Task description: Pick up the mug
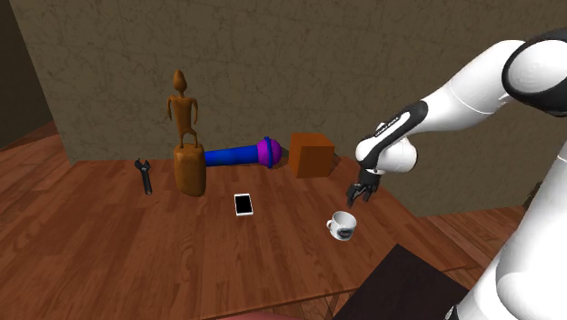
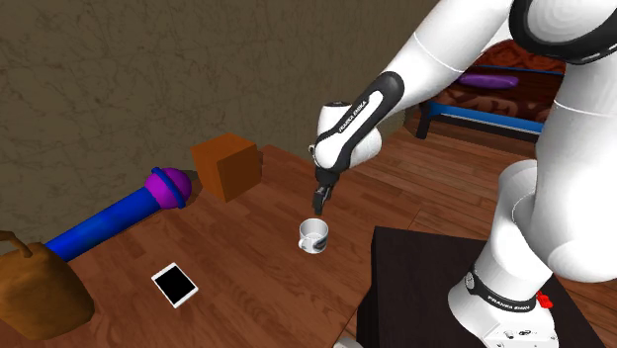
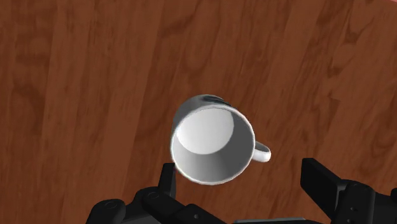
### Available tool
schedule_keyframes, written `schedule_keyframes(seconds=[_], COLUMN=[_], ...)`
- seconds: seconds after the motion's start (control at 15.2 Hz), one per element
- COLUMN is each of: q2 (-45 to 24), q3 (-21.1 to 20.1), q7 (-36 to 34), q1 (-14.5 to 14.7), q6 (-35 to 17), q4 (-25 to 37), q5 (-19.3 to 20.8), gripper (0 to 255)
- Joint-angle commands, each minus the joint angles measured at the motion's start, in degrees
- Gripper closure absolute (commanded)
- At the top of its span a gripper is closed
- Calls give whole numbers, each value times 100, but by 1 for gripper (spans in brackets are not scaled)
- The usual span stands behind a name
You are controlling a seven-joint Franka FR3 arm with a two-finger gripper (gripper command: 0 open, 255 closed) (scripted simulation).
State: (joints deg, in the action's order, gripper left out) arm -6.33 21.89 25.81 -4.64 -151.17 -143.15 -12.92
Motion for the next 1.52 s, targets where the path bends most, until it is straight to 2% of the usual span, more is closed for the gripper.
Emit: schedule_keyframes(seconds=[0.0,0.2,0.4,0.86,1.06,1.12,1.45], q2=[-564,-1290,-1974,-2524,-2569,-2567,-2567], q3=[-93,-348,-615,-980,-1010,-1013,-1011], q7=[478,1019,1416,1712,1733,1736,1735], q1=[-134,-472,-840,-1129,-1154,-1154,-1154], q6=[-229,-433,-588,-959,-989,-995,-992], q4=[240,653,1113,1303,1321,1313,1316], q5=[-507,-1051,-1415,-1761,-1785,-1788,-1787], gripper=[0,0,0,0,0,255,255])
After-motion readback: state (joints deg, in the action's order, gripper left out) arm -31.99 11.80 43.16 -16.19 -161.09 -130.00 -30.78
